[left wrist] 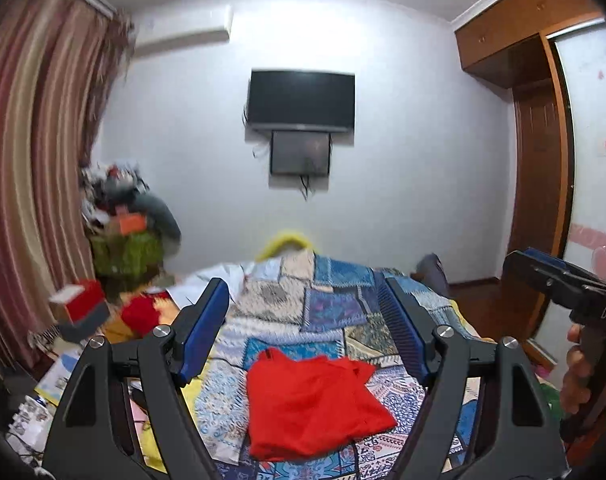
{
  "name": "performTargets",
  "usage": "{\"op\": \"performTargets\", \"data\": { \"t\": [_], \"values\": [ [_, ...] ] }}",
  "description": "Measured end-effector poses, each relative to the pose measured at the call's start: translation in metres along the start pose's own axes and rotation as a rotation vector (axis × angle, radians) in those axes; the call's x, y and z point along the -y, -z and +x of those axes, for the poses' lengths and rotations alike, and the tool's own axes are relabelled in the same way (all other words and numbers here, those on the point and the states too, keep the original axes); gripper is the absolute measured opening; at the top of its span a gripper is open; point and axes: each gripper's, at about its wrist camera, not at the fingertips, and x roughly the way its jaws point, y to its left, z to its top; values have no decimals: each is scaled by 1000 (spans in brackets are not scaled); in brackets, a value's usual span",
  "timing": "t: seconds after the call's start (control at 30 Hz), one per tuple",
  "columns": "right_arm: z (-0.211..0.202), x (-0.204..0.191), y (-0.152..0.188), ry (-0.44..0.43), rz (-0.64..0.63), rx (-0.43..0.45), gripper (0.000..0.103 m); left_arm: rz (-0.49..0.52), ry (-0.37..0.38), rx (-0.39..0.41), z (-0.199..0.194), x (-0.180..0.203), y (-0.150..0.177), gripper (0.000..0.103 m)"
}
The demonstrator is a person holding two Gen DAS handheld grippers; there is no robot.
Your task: Fold large clothes
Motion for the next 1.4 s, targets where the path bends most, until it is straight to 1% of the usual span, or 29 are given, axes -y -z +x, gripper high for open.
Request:
{"op": "performTargets", "data": {
  "t": [0.07,0.17,0.23,0.27,0.33,0.4,0.57,0.87,1.1,1.4],
  "values": [
    [-9,-10,8,9,-5,5,93,13,-14,18,-13,7,5,78],
    [-21,-20,21,51,-28,-2,93,1,-28,15,-20,9,13,85],
    [-23,-26,30,86,-54,-14,93,-6,-42,0,-20,11,20,93],
    [-24,-28,34,106,-66,-19,94,-3,-48,-4,-20,12,23,94],
    [-22,-31,40,138,-80,-35,96,-1,-55,-17,-18,15,29,98],
    [-21,-30,44,160,-81,-43,103,-6,-54,-28,-16,16,33,100],
    [-14,-29,52,184,-88,-65,103,-3,-47,-44,-15,21,40,101],
    [-16,-24,53,184,-71,-74,103,-10,-41,-51,-15,20,44,101],
    [-16,-24,53,182,-67,-77,103,-9,-57,-55,-11,17,45,102],
    [-16,-26,51,175,-69,-71,103,-40,-66,-60,-9,9,46,102]
  ]
}}
